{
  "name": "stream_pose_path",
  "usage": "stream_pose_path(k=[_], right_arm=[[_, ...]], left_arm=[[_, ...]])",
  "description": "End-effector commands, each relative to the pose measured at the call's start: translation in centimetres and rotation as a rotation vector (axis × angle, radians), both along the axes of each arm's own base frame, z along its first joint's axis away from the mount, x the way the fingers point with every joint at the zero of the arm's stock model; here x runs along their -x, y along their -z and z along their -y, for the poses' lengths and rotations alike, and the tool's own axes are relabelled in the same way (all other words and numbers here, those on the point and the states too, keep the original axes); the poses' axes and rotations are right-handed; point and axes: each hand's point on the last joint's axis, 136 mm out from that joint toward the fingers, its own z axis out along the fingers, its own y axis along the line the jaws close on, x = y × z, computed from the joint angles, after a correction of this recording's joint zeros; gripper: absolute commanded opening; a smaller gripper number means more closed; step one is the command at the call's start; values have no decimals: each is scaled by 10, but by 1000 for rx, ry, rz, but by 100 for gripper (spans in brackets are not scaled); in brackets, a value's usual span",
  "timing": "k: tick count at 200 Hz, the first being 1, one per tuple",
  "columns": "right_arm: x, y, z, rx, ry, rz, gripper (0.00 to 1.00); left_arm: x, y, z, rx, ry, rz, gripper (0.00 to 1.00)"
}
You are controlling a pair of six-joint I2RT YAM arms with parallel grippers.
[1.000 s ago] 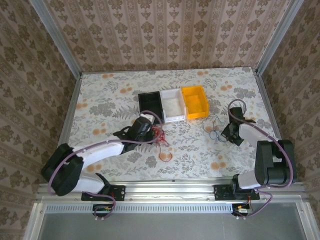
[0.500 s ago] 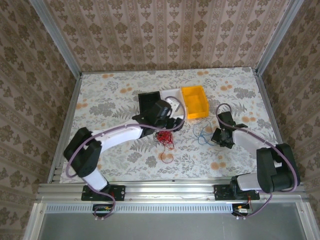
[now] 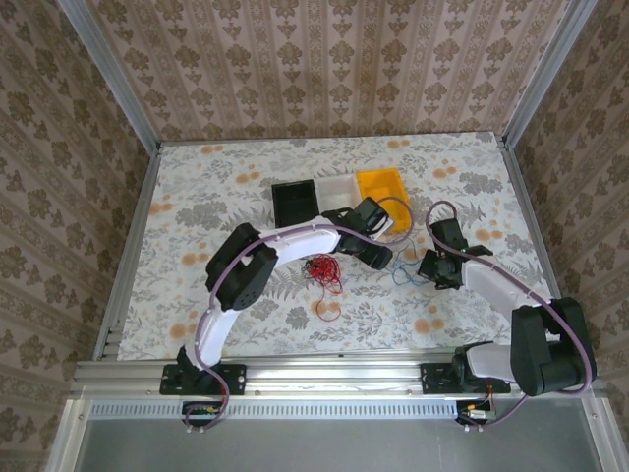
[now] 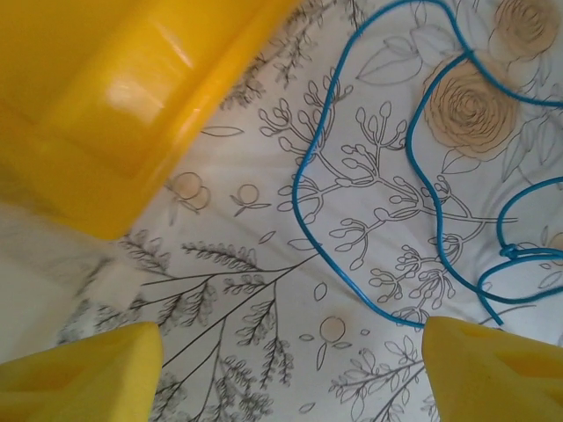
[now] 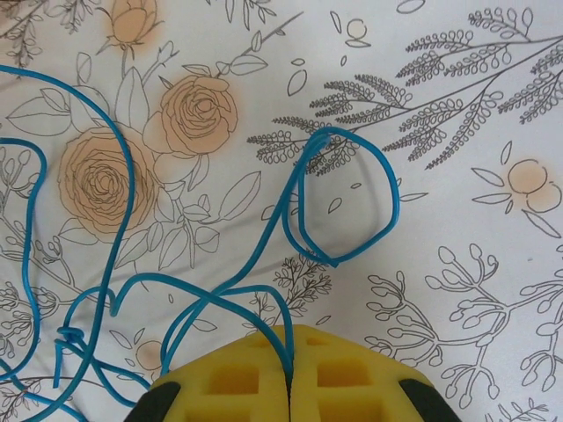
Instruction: Untangle the cables
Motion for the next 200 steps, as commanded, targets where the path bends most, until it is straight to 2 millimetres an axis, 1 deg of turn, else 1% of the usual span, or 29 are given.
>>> stream_pose_path(k=[1,33,65,84,97,116,131,151,169,170,180,193,200], right_arm=[[-2,-6,6,37,-11,32,0],[1,0,5,25,-7,31,0],[3,2,4,14,-9,32,0],[2,0,4,14,-10,39,0],[2,-1,4,14,-11,42,0],[3,-3,4,15,-9,47,0],[3,-5,5,18,-5,53,0],[2,-9,5,13,-1,65,0],[1,-14,4,11,0,75,0],[2,-14,4,10,1,74,0],[1,-17,5,13,5,80,0],[1,-20,6,11,13,87,0],[1,-20,6,6,23,91,0]], left_arm=[[9,9,-1,-59,27,-47,77],[3,19,7,-59,-14,-68,77],[3,30,14,-68,-16,-90,77],[1,39,13,-105,-28,-102,76],[0,46,7,-162,-41,-105,74],[0,57,-5,-264,-55,-91,66],[2,64,-15,-340,-62,-88,56],[8,71,-19,-386,-40,-98,47],[9,73,-20,-404,-29,-99,26],[9,73,-20,-405,-29,-99,24],[9,74,-22,-408,-31,-101,12],[10,74,-22,-398,-32,-108,0],[10,73,-21,-388,-30,-110,0]])
